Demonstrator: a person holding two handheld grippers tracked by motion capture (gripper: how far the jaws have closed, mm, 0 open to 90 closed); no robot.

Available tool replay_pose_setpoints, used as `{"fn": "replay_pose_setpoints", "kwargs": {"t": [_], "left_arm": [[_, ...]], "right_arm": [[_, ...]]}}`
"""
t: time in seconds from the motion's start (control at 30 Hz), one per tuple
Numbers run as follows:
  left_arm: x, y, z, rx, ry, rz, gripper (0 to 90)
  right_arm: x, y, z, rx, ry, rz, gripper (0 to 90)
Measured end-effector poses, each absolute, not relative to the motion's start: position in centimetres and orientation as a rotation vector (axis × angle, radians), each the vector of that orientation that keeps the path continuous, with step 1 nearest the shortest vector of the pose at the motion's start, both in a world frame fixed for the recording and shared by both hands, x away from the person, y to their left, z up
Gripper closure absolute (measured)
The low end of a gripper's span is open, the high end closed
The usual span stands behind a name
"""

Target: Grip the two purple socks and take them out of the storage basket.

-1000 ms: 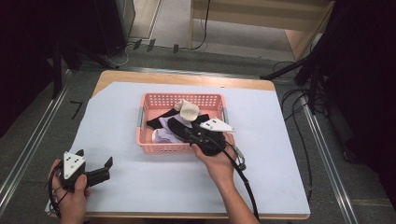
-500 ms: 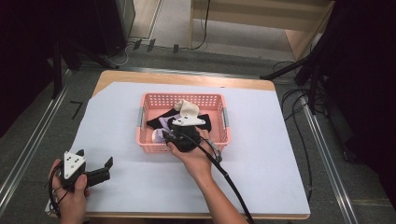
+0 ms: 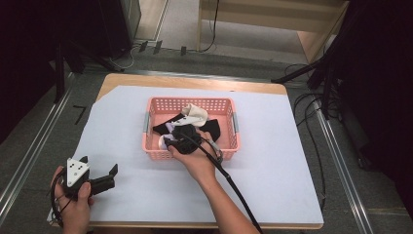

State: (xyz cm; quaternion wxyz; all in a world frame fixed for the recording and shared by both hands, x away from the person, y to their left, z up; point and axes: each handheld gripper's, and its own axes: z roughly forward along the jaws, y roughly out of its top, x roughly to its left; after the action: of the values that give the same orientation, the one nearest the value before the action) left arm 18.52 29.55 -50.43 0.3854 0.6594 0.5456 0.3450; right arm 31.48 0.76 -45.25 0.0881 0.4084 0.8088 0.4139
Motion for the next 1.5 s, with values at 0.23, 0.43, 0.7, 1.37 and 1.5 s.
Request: {"fn": "replay_pose_setpoints", "kwargs": {"t": [0.23, 0.43, 0.7, 1.37, 1.5], "left_arm": [[18.5, 29.6, -50.4, 1.680, 1.389, 0.880, 1.3], [18.5, 29.6, -50.4, 1.680, 1.389, 0.878, 1.3], [18.5, 29.6, -50.4, 1.682, 1.388, 0.877, 1.3], [18.5, 29.6, -50.4, 1.674, 1.389, 0.873, 1.3], [18.5, 29.6, -50.4, 1.678, 1.391, 0.876, 1.3]], "right_arm": [[31.9, 1.0, -45.0, 1.212, 2.482, 1.125, 69.6], [32.1, 0.4, -45.1, 1.232, 2.475, 1.119, 84.5], [31.7, -1.3, -43.6, 1.218, 2.262, 1.340, 85.7], [30.4, -9.0, -39.0, 0.999, 1.706, 1.650, 85.6], [30.3, -10.6, -38.8, 1.009, 1.659, 1.656, 85.6]]}}
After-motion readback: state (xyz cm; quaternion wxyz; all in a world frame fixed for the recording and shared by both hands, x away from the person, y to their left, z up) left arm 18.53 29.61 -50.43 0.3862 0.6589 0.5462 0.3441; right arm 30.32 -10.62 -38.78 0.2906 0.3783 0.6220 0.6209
